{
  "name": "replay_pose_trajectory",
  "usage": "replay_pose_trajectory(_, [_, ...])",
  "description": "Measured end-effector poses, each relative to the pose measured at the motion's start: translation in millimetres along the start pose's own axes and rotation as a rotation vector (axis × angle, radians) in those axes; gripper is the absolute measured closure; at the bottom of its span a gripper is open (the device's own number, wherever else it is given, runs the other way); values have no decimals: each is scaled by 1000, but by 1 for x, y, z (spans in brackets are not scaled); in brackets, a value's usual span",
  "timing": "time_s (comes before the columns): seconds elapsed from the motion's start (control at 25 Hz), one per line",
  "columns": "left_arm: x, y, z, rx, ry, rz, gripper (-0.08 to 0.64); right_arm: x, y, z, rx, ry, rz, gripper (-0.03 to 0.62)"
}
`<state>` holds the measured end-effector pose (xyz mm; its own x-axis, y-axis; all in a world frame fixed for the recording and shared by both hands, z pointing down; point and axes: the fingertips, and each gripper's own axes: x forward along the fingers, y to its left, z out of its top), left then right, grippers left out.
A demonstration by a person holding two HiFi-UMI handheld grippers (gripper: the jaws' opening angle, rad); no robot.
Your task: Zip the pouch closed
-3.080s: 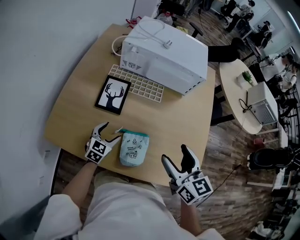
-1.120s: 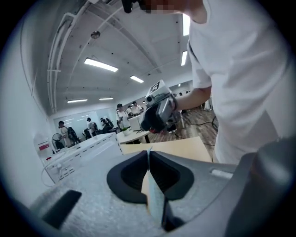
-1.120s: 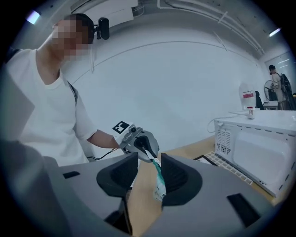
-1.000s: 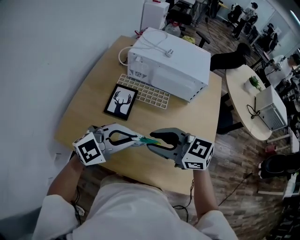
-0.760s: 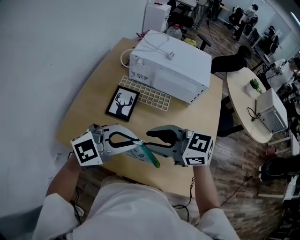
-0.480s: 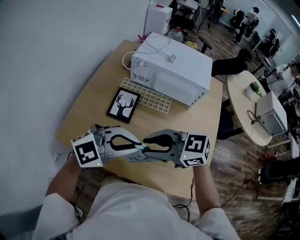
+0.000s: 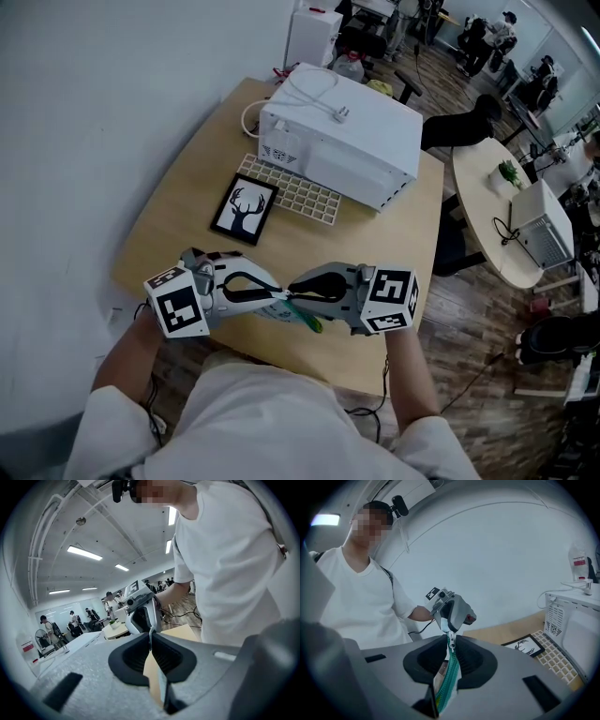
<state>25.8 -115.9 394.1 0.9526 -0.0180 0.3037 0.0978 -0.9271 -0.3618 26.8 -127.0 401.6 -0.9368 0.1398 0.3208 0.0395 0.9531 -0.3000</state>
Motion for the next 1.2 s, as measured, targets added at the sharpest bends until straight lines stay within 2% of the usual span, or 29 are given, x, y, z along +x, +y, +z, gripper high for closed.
replay_pose_trajectory(0.32, [2, 3, -5, -16, -10, 6, 534, -3, -1, -2, -27, -2, -32, 551])
replay_pose_trajectory(0.6, [10, 0, -6, 46, 39, -17, 534, -9, 0, -7, -43, 35, -63, 554])
replay_pose_trajectory(0.84, [18, -10, -12, 140, 129, -55, 534, -12, 4, -19, -58, 120, -96, 554])
replay_pose_trajectory(0.92, [20, -12, -13, 153, 136, -64, 534, -13, 5, -21, -54, 128, -96, 555])
replay_pose_trajectory(1.2, [20, -11, -13, 100, 87, -58, 535, -19, 5, -24, -30, 105, -106, 561])
